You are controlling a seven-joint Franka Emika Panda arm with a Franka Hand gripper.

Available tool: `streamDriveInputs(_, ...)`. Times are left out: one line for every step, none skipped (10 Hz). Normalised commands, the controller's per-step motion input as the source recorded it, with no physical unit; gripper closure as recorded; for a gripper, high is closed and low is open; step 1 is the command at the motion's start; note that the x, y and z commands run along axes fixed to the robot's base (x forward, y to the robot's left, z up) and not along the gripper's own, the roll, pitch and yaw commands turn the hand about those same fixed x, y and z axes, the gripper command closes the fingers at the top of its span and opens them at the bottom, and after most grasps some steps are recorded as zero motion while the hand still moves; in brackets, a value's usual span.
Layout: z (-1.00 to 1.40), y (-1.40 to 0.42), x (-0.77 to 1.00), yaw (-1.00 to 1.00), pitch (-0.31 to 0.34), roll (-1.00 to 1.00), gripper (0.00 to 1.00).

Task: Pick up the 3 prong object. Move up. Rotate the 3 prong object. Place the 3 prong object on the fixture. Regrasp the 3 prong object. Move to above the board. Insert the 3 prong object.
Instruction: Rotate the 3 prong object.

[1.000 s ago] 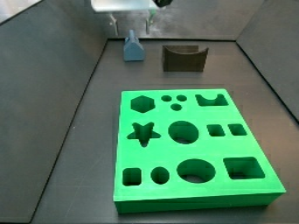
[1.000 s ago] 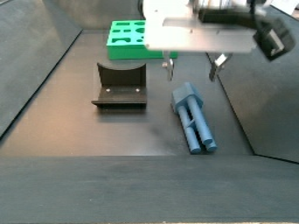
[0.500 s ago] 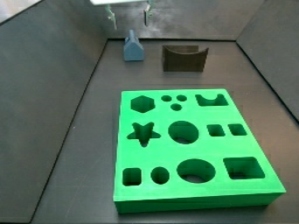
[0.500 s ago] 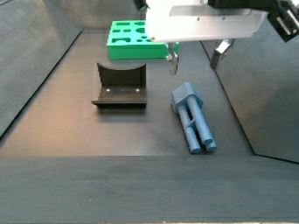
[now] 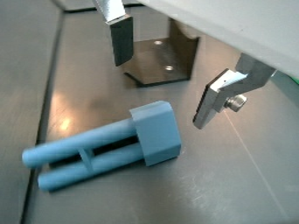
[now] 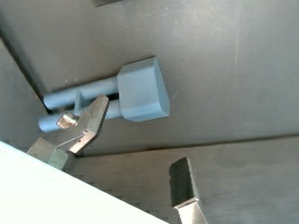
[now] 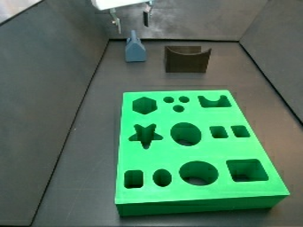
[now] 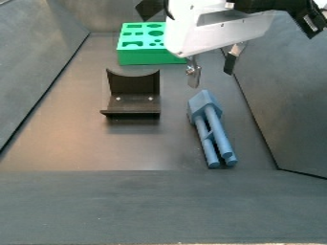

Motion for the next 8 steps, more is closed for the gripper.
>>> streamDriveInputs(-0.04, 0.00, 0.03, 1.00, -0.003, 0.00, 0.00)
streamDriveInputs(-0.04, 0.00, 0.03, 1.00, -0.003, 0.00, 0.00)
streamDriveInputs(-0.04, 0.00, 0.03, 1.00, -0.003, 0.00, 0.00)
streamDriveInputs(-0.04, 0.00, 0.03, 1.00, -0.003, 0.00, 0.00)
streamDriveInputs(-0.04, 0.00, 0.03, 1.00, -0.003, 0.00, 0.00)
streamDriveInputs(-0.03, 0.00, 0.03, 1.00, -0.003, 0.00, 0.00)
streamDriveInputs(-0.03, 0.00, 0.03, 1.00, -0.003, 0.00, 0.00)
streamDriveInputs(-0.03, 0.00, 0.03, 1.00, -0.004, 0.00, 0.00)
